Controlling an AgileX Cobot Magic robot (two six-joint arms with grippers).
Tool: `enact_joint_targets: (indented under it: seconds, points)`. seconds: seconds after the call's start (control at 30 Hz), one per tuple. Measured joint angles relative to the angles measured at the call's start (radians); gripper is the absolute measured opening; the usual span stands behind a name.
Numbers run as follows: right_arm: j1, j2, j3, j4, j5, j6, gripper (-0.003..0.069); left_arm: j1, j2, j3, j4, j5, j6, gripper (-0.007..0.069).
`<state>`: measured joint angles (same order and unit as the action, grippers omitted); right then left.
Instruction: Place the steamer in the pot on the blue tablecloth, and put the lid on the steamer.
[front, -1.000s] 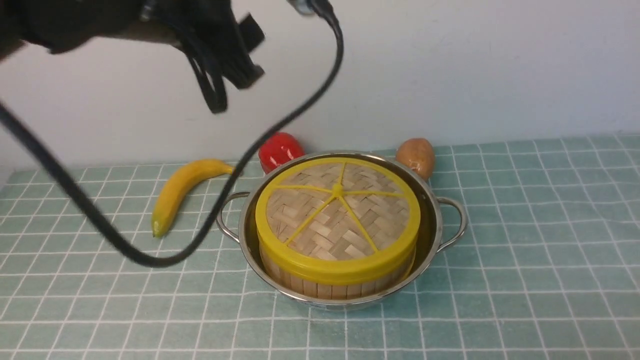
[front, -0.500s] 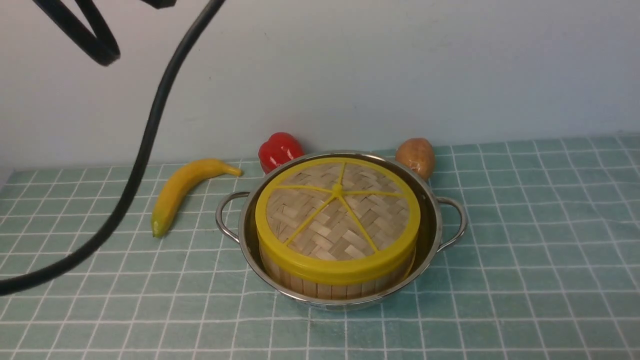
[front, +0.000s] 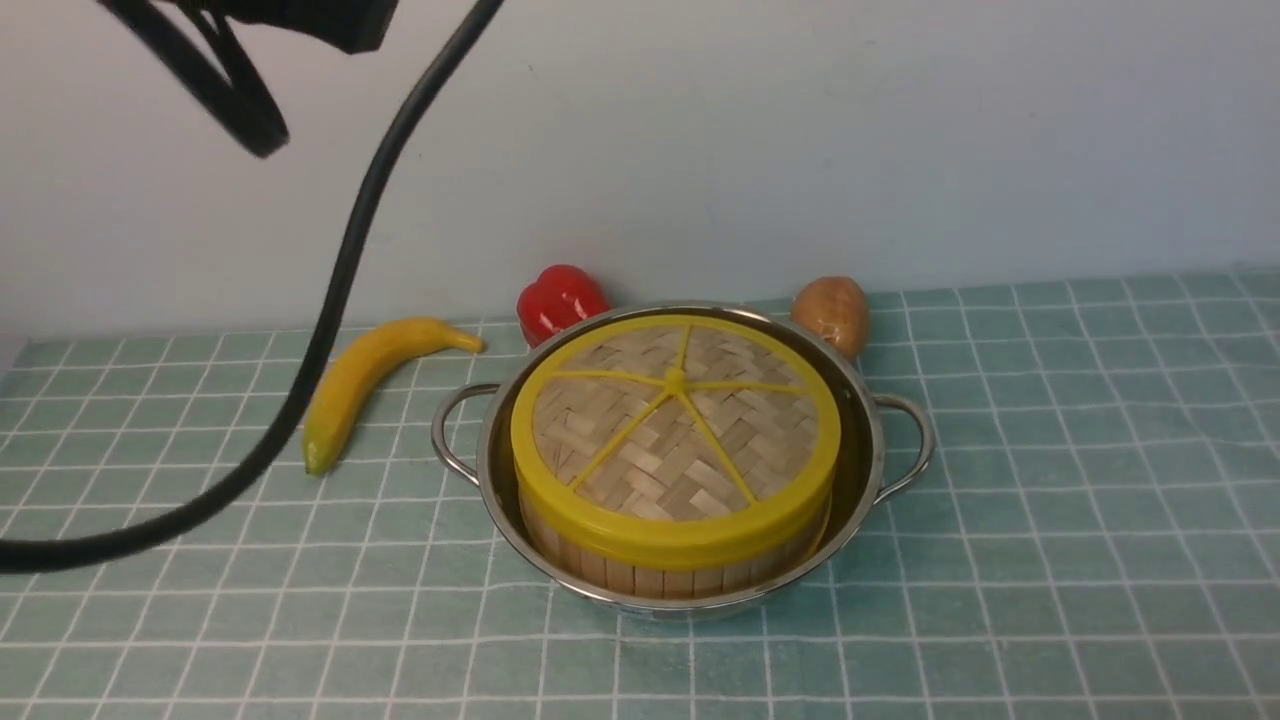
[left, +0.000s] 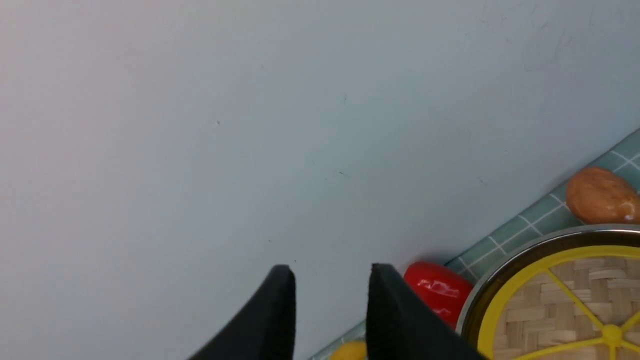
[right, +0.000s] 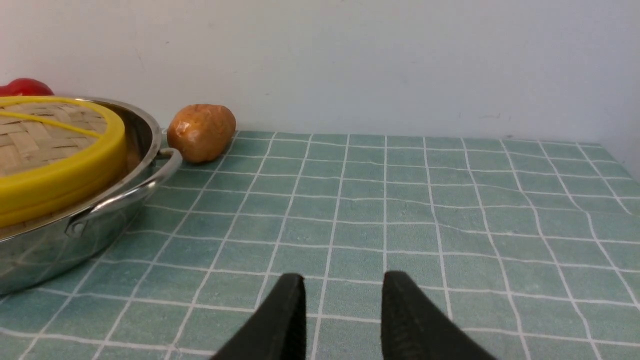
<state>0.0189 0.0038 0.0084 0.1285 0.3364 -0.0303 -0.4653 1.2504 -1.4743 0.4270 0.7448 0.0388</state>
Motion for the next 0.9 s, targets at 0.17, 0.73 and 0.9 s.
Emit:
enact_joint_targets:
  seconds: [0.17,0.73,0.9]
  points:
    - [0.0,0.0,0.0,0.0,0.0,0.0,0.024,0.121,-0.168,0.26,-0.063,-0.117,-0.039,0.0201]
    - [0.0,0.0,0.0,0.0,0.0,0.0,0.024,0.55,-0.882,1.244,-0.236,-0.36,-0.057,0.0233]
    - [0.0,0.0,0.0,0.0,0.0,0.0,0.024,0.567,-1.003,1.394,-0.236,-0.473,-0.059,0.0242]
